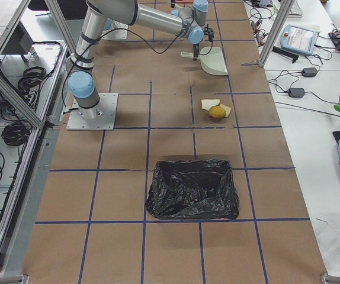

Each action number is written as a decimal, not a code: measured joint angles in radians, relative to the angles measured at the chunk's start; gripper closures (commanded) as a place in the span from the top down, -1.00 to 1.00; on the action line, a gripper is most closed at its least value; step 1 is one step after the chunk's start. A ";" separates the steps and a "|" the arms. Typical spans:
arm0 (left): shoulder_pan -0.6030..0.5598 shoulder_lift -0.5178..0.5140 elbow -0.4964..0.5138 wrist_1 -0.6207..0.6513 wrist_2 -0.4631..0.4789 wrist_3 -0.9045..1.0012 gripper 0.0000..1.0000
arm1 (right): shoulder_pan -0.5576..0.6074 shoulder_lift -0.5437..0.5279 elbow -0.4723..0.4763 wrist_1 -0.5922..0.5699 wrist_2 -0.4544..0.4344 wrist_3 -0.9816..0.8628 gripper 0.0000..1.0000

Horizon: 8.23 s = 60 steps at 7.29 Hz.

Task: Sweep and dump trash in nearest bin
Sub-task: 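Close the right gripper on the dustpan handle, then lift the dustpan and carry it beside the bread and potato, then lower the dustpan to the table while the left gripper brings the brush over, then sweep the bread and potato into the dustpan with the left-held brush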

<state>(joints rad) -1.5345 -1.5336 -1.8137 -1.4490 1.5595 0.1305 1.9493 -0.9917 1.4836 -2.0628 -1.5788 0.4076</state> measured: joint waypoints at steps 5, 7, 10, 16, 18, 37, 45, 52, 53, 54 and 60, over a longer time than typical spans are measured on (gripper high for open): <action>-0.001 0.006 -0.007 -0.010 0.002 -0.003 -1.00 | -0.004 0.008 -0.001 0.001 -0.001 -0.006 0.32; -0.001 0.007 -0.010 -0.011 0.002 -0.003 -1.00 | -0.006 0.007 -0.002 0.005 -0.001 -0.007 -0.19; -0.001 0.009 -0.010 -0.010 0.002 -0.003 -1.00 | -0.012 0.005 -0.009 0.013 -0.001 -0.010 -0.70; -0.001 0.019 -0.012 -0.008 -0.001 0.007 -1.00 | -0.020 -0.039 -0.055 0.085 -0.003 -0.015 -0.77; -0.002 0.020 -0.012 -0.008 -0.003 0.002 -1.00 | -0.026 -0.072 -0.091 0.164 -0.006 -0.014 -0.78; -0.012 0.023 -0.010 -0.009 -0.010 -0.006 -1.00 | -0.863 -0.228 -0.049 0.164 -0.190 -2.031 -0.91; -0.255 -0.109 0.001 0.190 -0.010 -0.285 -1.00 | -0.906 -0.089 -0.048 -0.031 -0.187 -2.501 -0.92; -0.506 -0.428 0.275 0.367 -0.036 -0.496 -1.00 | -0.905 -0.015 -0.049 -0.141 -0.177 -2.488 -0.92; -0.538 -0.472 0.321 0.377 -0.029 -0.516 -1.00 | -0.903 -0.007 -0.049 -0.144 -0.174 -2.483 -0.92; -0.574 -0.519 0.360 0.406 -0.008 -0.550 -1.00 | -0.900 -0.002 -0.049 -0.143 -0.172 -2.482 -0.92; -0.710 -0.834 0.754 0.280 0.082 -0.761 -1.00 | -0.891 0.013 -0.049 -0.129 -0.164 -2.497 -0.93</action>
<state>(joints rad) -2.2448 -2.3676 -1.0595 -1.1690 1.6420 -0.6303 1.0580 -0.9785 1.4343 -2.1920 -1.7433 -2.0896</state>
